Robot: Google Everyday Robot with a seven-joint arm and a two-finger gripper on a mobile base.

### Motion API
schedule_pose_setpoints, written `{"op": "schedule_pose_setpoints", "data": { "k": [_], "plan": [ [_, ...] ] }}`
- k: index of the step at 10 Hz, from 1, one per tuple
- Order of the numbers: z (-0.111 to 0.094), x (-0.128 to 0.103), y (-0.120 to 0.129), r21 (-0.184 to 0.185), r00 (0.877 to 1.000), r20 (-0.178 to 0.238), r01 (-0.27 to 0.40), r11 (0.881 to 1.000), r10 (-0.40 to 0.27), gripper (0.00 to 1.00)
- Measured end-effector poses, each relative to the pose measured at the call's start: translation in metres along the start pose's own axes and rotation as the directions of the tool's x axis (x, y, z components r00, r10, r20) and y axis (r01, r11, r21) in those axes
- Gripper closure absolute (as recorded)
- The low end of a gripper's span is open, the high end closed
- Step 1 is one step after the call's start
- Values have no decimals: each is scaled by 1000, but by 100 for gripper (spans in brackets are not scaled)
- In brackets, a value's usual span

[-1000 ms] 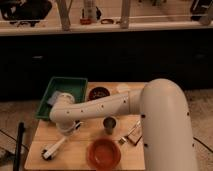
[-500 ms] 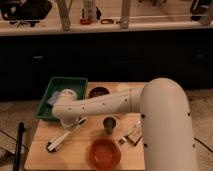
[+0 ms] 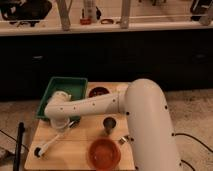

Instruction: Wipe table surface with brush

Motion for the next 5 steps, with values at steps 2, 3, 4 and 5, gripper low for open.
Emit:
{"op": "schedule_pose_setpoints", "data": {
  "k": [2, 3, 4, 5],
  "plan": [
    [-3, -1, 15, -17, 1000, 0, -21, 1000, 21, 100],
    [-5, 3, 25, -25, 1000, -6, -31, 999, 31, 100],
    [-12, 10, 40, -33, 999, -18, -47, 998, 47, 100],
    [-23, 22, 59, -40, 997, -39, -70, 997, 68, 100]
  ]
}}
